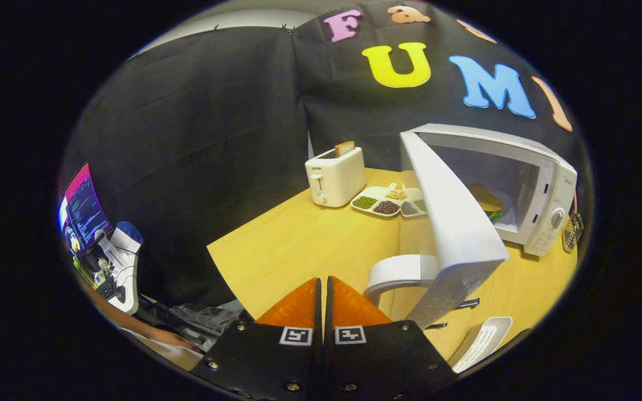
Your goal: Open the microwave, put the food inside, and close the microwave door.
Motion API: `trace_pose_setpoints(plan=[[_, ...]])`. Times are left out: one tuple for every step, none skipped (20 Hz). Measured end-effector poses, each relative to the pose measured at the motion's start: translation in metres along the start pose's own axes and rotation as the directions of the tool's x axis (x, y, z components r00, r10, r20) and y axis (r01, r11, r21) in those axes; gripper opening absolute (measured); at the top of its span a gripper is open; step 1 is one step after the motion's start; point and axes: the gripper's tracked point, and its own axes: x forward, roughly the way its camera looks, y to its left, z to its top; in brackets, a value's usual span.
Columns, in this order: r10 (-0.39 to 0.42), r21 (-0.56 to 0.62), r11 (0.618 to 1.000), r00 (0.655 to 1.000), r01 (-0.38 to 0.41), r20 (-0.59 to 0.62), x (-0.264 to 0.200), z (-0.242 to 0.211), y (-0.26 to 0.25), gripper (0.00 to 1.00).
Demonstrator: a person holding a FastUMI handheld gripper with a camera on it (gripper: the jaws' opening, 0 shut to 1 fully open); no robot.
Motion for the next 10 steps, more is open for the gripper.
trace_pose_setpoints(plan=[[-0.032, 0.006, 0.999, 0.999, 0.032, 0.005, -0.003, 0.001, -0.012, 0.01], [-0.063, 0.016, 0.998, 0.998, 0.063, 0.010, -0.007, 0.003, -0.025, 0.01], [-0.094, 0.030, 0.995, 0.995, 0.094, 0.013, -0.009, 0.004, -0.038, 0.01], [-0.126, 0.045, 0.991, 0.992, 0.125, 0.015, -0.011, 0.006, -0.052, 0.01], [-0.159, 0.060, 0.986, 0.987, 0.158, 0.016, -0.013, 0.009, -0.066, 0.01], [-0.190, 0.074, 0.979, 0.982, 0.188, 0.017, -0.016, 0.010, -0.081, 0.01], [-0.221, 0.089, 0.972, 0.975, 0.218, 0.020, -0.018, 0.013, -0.094, 0.01], [-0.247, 0.105, 0.964, 0.969, 0.243, 0.023, -0.019, 0.016, -0.107, 0.01], [-0.274, 0.116, 0.956, 0.961, 0.270, 0.025, -0.019, 0.019, -0.120, 0.01], [-0.306, 0.121, 0.946, 0.952, 0.301, 0.025, -0.020, 0.021, -0.134, 0.01]])
